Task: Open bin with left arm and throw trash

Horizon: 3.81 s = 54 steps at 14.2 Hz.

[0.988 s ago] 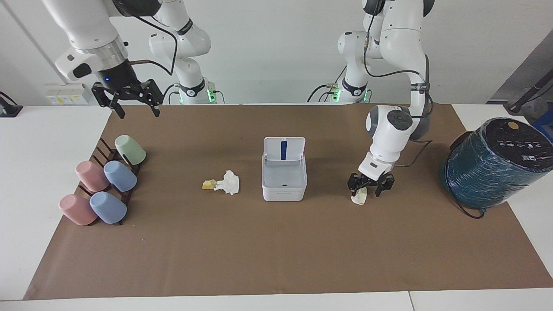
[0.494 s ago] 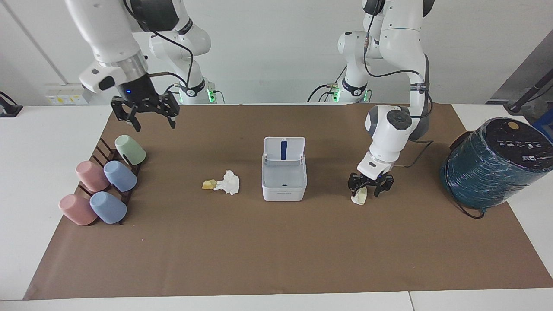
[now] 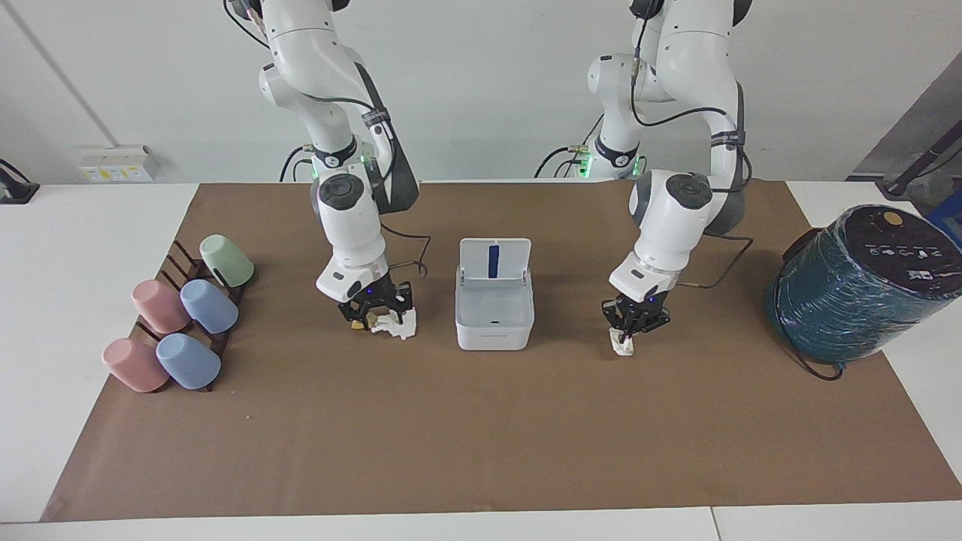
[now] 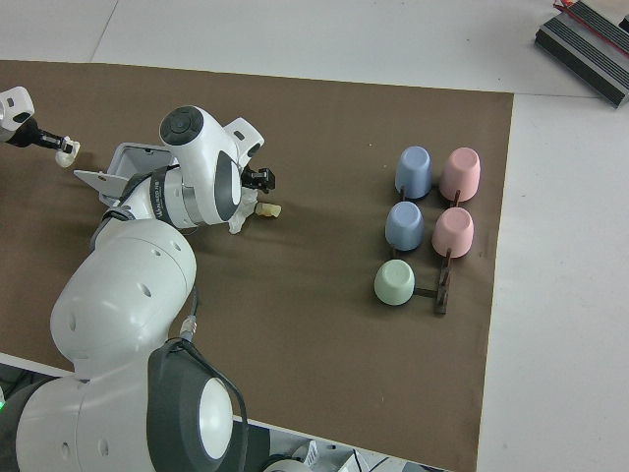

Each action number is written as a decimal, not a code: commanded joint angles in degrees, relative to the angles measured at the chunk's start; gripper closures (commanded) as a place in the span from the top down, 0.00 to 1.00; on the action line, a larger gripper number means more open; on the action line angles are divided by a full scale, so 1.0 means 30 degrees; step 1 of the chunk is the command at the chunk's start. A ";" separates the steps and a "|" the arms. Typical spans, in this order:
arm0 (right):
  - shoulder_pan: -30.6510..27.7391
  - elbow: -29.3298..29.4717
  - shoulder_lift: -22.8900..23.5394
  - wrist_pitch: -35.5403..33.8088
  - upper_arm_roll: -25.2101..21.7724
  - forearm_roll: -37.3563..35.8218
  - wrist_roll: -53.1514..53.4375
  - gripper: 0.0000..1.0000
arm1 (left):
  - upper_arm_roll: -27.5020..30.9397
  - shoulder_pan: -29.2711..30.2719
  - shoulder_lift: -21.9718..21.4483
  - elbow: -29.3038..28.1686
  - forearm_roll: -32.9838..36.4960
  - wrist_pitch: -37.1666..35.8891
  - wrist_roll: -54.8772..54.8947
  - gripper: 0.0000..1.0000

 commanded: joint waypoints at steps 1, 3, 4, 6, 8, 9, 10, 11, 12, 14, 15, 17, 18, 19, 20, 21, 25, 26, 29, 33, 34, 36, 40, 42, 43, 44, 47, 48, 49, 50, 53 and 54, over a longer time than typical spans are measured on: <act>-0.0057 0.0253 -0.0599 -0.1202 0.0004 0.0970 -0.0130 0.00 | -0.0904 -0.0063 -0.0573 0.1305 -0.2340 -0.2022 0.0074 0.00; -0.0145 0.1829 -0.0744 -0.3039 -0.0025 0.1118 -0.0015 0.00 | -0.1752 -0.0063 -0.0603 0.2009 -0.3139 -0.2346 0.0074 0.00; -0.0291 0.3144 -0.0919 -0.4733 -0.0025 0.1380 -0.0014 0.00 | -0.2191 -0.0063 -0.0574 0.2273 -0.3199 -0.2435 0.0074 0.00; -0.0322 0.5433 -0.1067 -0.7405 -0.0112 0.2432 0.0015 0.00 | -0.3129 -0.0063 -0.0632 0.2654 -0.3869 -0.2465 -0.0072 0.00; -0.0351 0.6377 -0.1505 -0.8351 -0.0200 0.3487 0.0190 0.00 | -0.3919 -0.0063 -0.0603 0.3035 -0.4894 -0.2378 -0.0101 0.00; -0.0525 0.6409 -0.1971 -0.8412 -0.0230 0.4246 0.0394 0.00 | -0.4504 -0.0063 -0.0603 0.3066 -0.5073 -0.2349 -0.0218 0.00; -0.0846 0.6409 -0.2266 -0.8586 -0.0201 0.5298 0.0599 0.00 | -0.4945 -0.0092 -0.0632 0.3008 -0.5103 -0.2348 -0.0451 0.00; -0.1110 0.6409 -0.2588 -0.8791 -0.0201 0.6585 0.0775 0.00 | -0.5326 -0.0121 -0.0632 0.2979 -0.5104 -0.2377 -0.1062 0.00; -0.1432 0.6409 -0.2765 -0.9025 -0.0201 0.7961 0.0835 0.00 | -0.5620 -0.0266 -0.0632 0.3007 -0.5104 -0.2407 -0.1822 0.04; -0.1524 0.6322 -0.2796 -0.8766 -0.0201 0.9639 0.1882 0.00 | -0.5682 -0.0850 -0.0632 0.2950 -0.5075 -0.2465 -0.3172 1.00; -0.1436 0.6322 -0.2738 -0.8561 -0.0143 0.9789 0.2992 0.00 | -0.5682 -0.1028 -0.0719 0.2949 -0.5074 -0.2494 -0.3381 1.00; -0.1377 0.6148 -0.2679 -0.8006 -0.0084 1.0896 0.3618 0.00 | -0.5653 -0.0884 -0.0778 0.3007 -0.5045 -0.2814 -0.3412 1.00; -0.1377 0.6117 -0.2621 -0.7857 -0.0084 1.1513 0.3648 0.00 | -0.5566 -0.0767 -0.0894 0.3124 -0.4929 -0.3223 -0.3412 1.00; -0.1376 0.6087 -0.2562 -0.7798 -0.0084 1.1635 0.3648 0.00 | -0.5478 -0.0708 -0.1041 0.3357 -0.4812 -0.3691 -0.3412 1.00; -0.1347 0.6087 -0.2475 -0.7739 -0.0084 1.1666 0.3677 0.00 | -0.5390 -0.0417 -0.1245 0.3446 -0.4753 -0.4334 -0.3412 1.00; -0.1260 0.6029 -0.2416 -0.7478 -0.0026 1.1782 0.3706 0.00 | -0.5331 -0.0066 -0.1508 0.3447 -0.4404 -0.4804 -0.3325 1.00; 0.0784 0.5765 -0.1598 -0.4469 0.0004 1.2426 0.5634 0.00 | -0.5301 0.1545 -0.2884 0.3418 -0.2264 -0.7643 -0.3266 1.00; 0.1400 0.5794 -0.1218 -0.3326 0.0004 1.2457 0.6220 0.00 | -0.5272 0.2042 -0.3265 0.3418 -0.1943 -0.8347 -0.3237 1.00; 0.2809 0.5765 -0.0221 -0.1708 0.0004 1.2487 0.6548 0.00 | -0.5243 0.3273 -0.4816 0.3418 -0.0653 -1.0543 -0.3149 1.00; 0.2696 0.5531 -0.0189 -0.1646 -0.0025 1.2428 0.6402 1.00 | -0.5126 0.4593 -0.6138 0.3447 -0.0592 -1.2979 -0.3090 1.00; 0.2667 0.5560 -0.0189 -0.1645 -0.0025 1.2370 0.6344 1.00 | -0.4922 0.4683 -0.6372 0.3447 -0.0592 -1.3389 -0.2945 1.00; 0.2550 0.5676 -0.0276 -0.1587 -0.0112 1.2106 0.6256 1.00 | -0.4716 0.4713 -0.6636 0.3447 -0.0563 -1.3889 -0.2738 1.00; -0.0257 0.5386 -0.0921 -0.2345 -0.0172 0.7257 0.2080 1.00 | -0.4686 0.5325 -0.6726 0.3740 0.0697 -1.4651 -0.1893 1.00; -0.1138 0.4015 -0.1358 -0.2436 -0.0172 0.5084 -0.0354 1.00 | -0.2592 0.4369 -0.6726 0.3943 0.0726 -1.5089 -0.0723 1.00; -0.1490 0.3166 -0.1477 -0.2436 -0.0172 0.4349 -0.1845 1.00 | -0.0430 0.2621 -0.6697 0.4322 0.0697 -1.5353 -0.0021 1.00; -0.1726 0.2287 -0.1594 -0.2262 -0.0201 0.3878 -0.3107 1.00 | 0.1129 0.1704 -0.6638 0.4761 0.0668 -1.5791 0.0334 1.00; -0.2459 -0.0057 -0.1595 -0.1530 -0.0172 0.2763 -0.5893 1.00 | 0.2165 0.1666 -0.6288 0.6197 0.0492 -1.7053 0.1037 1.00; -0.2460 -0.0645 -0.1595 -0.1412 -0.0172 0.2760 -0.6222 1.00 | 0.2721 0.1637 -0.6083 0.6665 0.0347 -1.7287 0.1244 1.00; -0.2460 -0.1115 -0.1653 -0.1323 -0.0143 0.2731 -0.6254 1.00 | 0.2929 0.1666 -0.5762 0.7279 0.0143 -1.7609 0.1246 1.00; -0.2315 -0.1497 -0.1538 -0.0917 -0.0142 0.2730 -0.6254 1.00 | 0.2960 0.1782 -0.5353 0.8010 -0.0062 -1.8192 0.1246 1.00; -0.2226 -0.2174 -0.1361 0.0493 -0.0113 0.2759 -0.6342 0.73 | 0.2990 0.2223 -0.4093 1.0382 -0.0620 -1.9659 0.1217 1.00; -0.2226 -0.2175 -0.1245 0.0581 -0.0113 0.2760 -0.6255 0.59 | 0.2990 0.2223 -0.3741 1.0942 -0.0563 -2.0069 0.1217 1.00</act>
